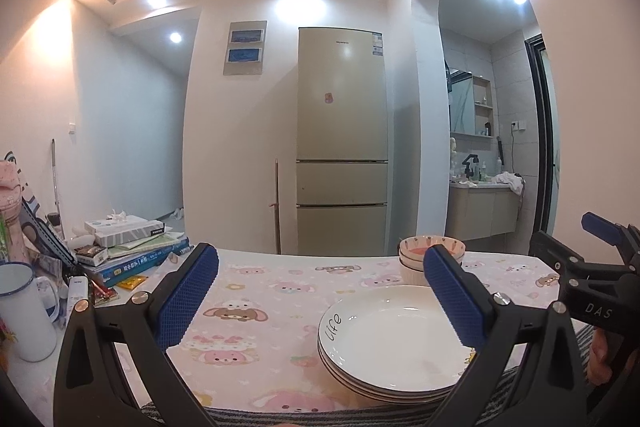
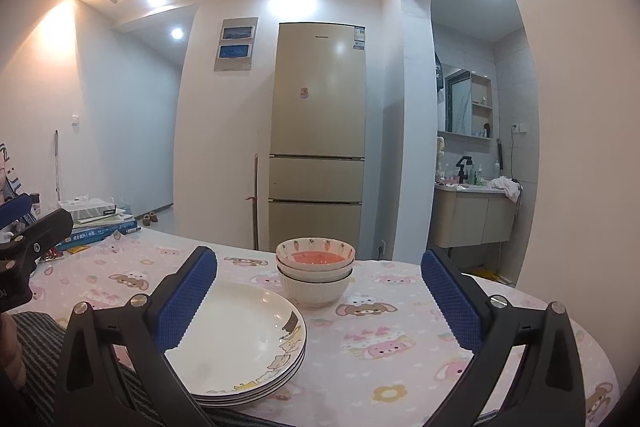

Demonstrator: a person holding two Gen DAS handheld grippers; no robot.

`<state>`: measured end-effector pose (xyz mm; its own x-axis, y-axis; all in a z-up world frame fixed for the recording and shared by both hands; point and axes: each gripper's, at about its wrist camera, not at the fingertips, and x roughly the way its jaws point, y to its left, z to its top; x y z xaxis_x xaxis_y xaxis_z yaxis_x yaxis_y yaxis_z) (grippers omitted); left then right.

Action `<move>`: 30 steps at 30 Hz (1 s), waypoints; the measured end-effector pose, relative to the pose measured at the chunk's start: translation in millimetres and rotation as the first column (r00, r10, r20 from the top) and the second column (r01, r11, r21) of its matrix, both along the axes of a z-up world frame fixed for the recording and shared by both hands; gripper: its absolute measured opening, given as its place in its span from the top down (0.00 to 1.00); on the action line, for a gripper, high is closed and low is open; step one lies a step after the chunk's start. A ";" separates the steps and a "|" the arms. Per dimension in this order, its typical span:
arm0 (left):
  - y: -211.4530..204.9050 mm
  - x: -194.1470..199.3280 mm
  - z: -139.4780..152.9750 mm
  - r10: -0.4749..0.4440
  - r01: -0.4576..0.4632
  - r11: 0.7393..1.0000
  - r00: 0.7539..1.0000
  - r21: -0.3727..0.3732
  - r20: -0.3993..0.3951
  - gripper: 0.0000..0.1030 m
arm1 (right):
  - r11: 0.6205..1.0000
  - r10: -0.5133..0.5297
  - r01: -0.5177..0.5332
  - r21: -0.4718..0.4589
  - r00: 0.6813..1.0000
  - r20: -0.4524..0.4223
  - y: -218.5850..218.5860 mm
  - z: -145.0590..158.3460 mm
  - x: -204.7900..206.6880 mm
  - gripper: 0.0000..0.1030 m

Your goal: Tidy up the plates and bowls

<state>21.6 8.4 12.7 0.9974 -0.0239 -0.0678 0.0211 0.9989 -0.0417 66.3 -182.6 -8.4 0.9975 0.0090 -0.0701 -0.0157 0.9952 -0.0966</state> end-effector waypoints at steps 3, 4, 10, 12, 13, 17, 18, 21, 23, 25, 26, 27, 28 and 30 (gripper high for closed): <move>-0.4 -0.1 0.0 0.003 -0.003 1.000 1.000 0.003 0.002 0.00 | 1.000 0.000 0.000 -0.003 1.000 0.007 0.0 -1.0 0.6 0.00; 0.0 0.6 0.0 0.003 -0.003 1.000 1.000 0.002 0.000 0.00 | 1.000 0.000 0.000 -0.004 1.000 0.007 0.3 -1.2 0.5 0.00; 2.4 1.6 -0.9 0.005 -0.005 1.000 1.000 0.001 -0.003 0.00 | 1.000 -0.002 0.002 0.001 1.000 -0.001 0.3 -1.8 1.1 0.00; 2.0 1.3 -1.0 0.005 -0.005 1.000 1.000 0.005 0.001 0.00 | 1.000 -0.004 0.004 0.004 1.000 -0.005 -0.7 -1.8 1.0 0.00; 1.5 1.4 -1.1 0.004 -0.004 1.000 1.000 0.008 0.002 0.00 | 1.000 -0.005 0.005 0.006 1.000 -0.007 -1.3 -1.9 1.3 0.00; -0.1 2.5 -1.6 0.004 -0.004 1.000 1.000 0.016 -0.002 0.00 | 1.000 -0.004 0.004 0.005 1.000 -0.012 -1.6 -2.0 1.5 0.00; -0.6 2.2 -1.4 0.002 -0.002 1.000 1.000 0.020 0.001 0.00 | 1.000 -0.003 0.003 0.005 1.000 -0.011 -1.8 -2.4 1.7 0.00; -1.8 1.7 -2.0 -0.003 0.003 1.000 1.000 0.028 0.002 0.00 | 1.000 -0.004 0.004 0.006 1.000 -0.014 -1.9 -2.3 1.9 0.00; -3.3 3.7 -2.3 -0.018 0.018 0.999 1.000 0.034 -0.010 0.00 | 1.000 -0.004 0.005 0.009 1.000 -0.018 -3.3 -3.0 2.9 0.00; -5.7 4.5 -2.7 -0.018 0.018 0.999 1.000 0.040 -0.015 0.00 | 1.000 -0.006 0.006 0.011 1.000 -0.022 -4.3 -4.1 3.9 0.00; -5.5 4.4 -3.0 -0.019 0.019 0.999 1.000 0.040 -0.015 0.00 | 1.000 -0.007 0.007 0.012 1.000 -0.022 -5.0 -4.5 3.9 0.00; -5.5 4.5 -2.9 -0.018 0.018 0.999 1.000 0.039 -0.015 0.00 | 1.000 -0.007 0.007 0.014 1.000 -0.021 -5.9 -4.8 3.6 0.00; -5.5 4.7 -2.9 -0.017 0.018 0.999 1.000 0.037 -0.016 0.00 | 1.000 -0.006 0.006 0.012 1.000 -0.021 -5.6 -4.5 3.8 0.00; -5.7 5.1 -2.9 -0.016 0.016 0.999 1.000 0.033 -0.017 0.00 | 1.000 -0.007 0.007 0.011 1.000 -0.021 -5.6 -4.4 3.7 0.00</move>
<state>26.7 2.7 9.7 0.9956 -0.0372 -0.0858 0.0366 0.9993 -0.0087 70.0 -188.2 -12.8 0.9958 0.0025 -0.0910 -0.0103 0.9963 -0.0854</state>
